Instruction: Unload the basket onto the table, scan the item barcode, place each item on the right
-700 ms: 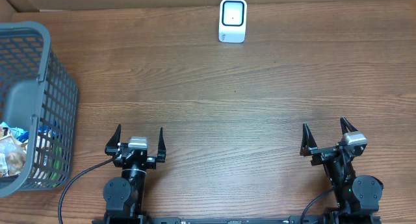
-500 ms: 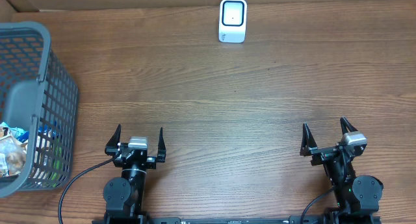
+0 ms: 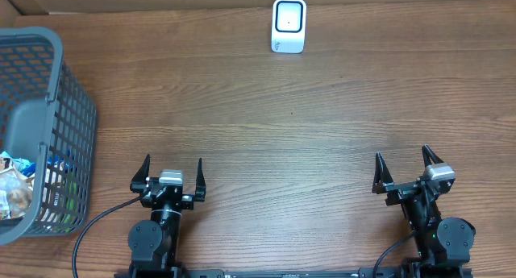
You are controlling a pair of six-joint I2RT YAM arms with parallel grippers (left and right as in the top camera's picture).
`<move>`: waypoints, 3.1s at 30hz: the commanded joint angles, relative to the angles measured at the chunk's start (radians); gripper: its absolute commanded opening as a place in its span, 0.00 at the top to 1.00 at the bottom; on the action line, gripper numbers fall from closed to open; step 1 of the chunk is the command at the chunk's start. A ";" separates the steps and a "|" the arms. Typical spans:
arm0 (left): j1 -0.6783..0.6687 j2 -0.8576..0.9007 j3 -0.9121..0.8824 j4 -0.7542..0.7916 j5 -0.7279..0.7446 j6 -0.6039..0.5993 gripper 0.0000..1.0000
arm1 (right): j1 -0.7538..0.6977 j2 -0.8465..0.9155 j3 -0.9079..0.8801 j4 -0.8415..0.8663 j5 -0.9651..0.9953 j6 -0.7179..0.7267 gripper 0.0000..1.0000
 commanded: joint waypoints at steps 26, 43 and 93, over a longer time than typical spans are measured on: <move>0.006 -0.011 -0.007 0.004 0.011 0.019 0.01 | -0.003 -0.010 -0.010 0.006 0.021 -0.005 0.00; 0.006 -0.011 -0.007 0.030 -0.016 0.018 0.00 | -0.004 -0.010 -0.010 0.007 0.037 -0.005 0.00; 0.006 1.131 1.594 -1.006 0.317 -0.169 0.01 | -0.003 1.064 1.300 -0.659 0.096 0.172 0.00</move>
